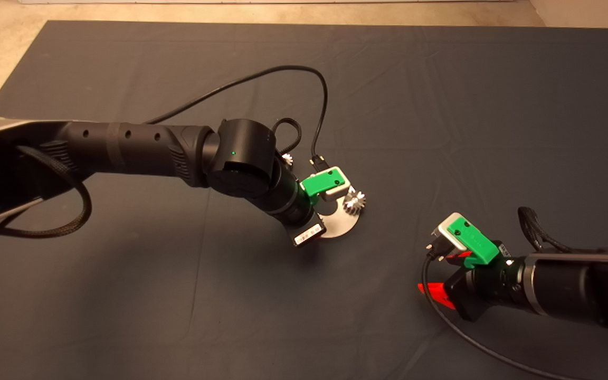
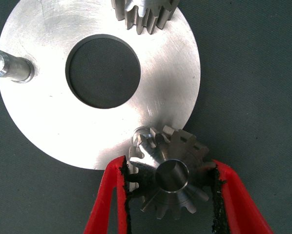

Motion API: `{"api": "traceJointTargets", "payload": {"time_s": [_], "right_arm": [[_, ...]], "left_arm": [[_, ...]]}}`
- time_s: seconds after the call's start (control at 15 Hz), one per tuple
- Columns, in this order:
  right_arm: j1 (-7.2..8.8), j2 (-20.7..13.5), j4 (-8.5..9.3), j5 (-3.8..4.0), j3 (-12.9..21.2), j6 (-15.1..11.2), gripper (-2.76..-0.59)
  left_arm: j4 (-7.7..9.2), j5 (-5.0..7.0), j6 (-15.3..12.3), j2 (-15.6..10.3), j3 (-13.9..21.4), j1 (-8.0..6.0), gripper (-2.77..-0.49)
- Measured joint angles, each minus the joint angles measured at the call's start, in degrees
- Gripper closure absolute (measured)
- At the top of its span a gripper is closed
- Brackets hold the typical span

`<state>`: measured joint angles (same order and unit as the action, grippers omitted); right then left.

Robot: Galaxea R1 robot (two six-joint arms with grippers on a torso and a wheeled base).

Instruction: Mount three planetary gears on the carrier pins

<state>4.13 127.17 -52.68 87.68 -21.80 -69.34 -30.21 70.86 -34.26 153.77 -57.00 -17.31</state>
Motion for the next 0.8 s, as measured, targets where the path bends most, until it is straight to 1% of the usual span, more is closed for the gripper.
{"api": "traceJointTargets", "payload": {"time_s": [0.13,0.27,0.4,0.67,0.8], "right_arm": [[0.00,0.0,0.00,0.00,0.0,0.0,-1.89],[0.00,0.0,0.00,0.00,0.0,0.0,-1.89],[0.00,0.0,0.00,0.00,0.0,0.0,-1.89],[-0.02,0.0,0.00,0.02,0.0,0.0,-1.89],[0.00,0.0,0.00,0.00,0.0,0.0,-1.89]], "left_arm": [[0.11,-0.49,0.0,-0.2,0.0,0.00,-0.70],[0.30,-2.56,0.0,-1.0,0.0,0.00,-0.70],[0.28,-2.61,0.0,-1.5,0.0,0.00,-0.70],[0.37,-3.06,0.1,-1.1,-0.9,-0.02,-0.70],[0.37,-4.02,0.1,-1.2,-1.1,-0.02,-0.70]]}}
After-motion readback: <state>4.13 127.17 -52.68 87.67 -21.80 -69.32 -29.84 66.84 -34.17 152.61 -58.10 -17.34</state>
